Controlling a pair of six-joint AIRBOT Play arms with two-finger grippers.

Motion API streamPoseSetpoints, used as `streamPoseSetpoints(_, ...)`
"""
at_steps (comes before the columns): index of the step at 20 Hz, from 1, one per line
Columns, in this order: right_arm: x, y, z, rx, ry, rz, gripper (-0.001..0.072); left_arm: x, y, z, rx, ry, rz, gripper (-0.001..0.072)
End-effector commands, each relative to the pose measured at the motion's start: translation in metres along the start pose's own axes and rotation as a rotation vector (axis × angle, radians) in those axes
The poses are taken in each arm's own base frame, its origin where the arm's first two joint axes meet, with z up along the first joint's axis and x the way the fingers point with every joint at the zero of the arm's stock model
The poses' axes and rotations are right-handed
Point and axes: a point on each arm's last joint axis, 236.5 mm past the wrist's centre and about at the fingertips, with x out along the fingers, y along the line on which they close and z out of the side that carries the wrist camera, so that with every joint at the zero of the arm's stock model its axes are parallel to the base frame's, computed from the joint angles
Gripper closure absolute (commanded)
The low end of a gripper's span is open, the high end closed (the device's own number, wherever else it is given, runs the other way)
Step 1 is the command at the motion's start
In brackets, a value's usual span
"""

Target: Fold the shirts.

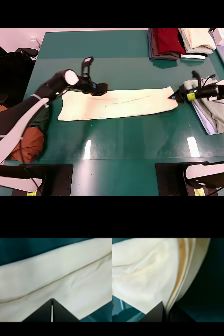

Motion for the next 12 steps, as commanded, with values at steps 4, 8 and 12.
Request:
streamPoseSetpoints(4, -0.055, 0.144, 0.023, -0.287, -0.12, 0.054, 0.0692, 0.076, -0.032, -0.022, 0.04, 0.107, -0.043, 0.0687)
streamPoseSetpoints(8, -0.059, 0.225, 0.011, -0.471, -0.121, 0.092, 0.0692, 0.094, -0.033, -0.039, 0.054, 0.151, -0.039, 0.0687)
streamPoseSetpoints(12, -0.052, 0.271, -0.003, -0.548, -0.107, 0.131, 0.0692, 0.094, -0.029, -0.042, 0.068, 0.165, -0.026, 0.0687)
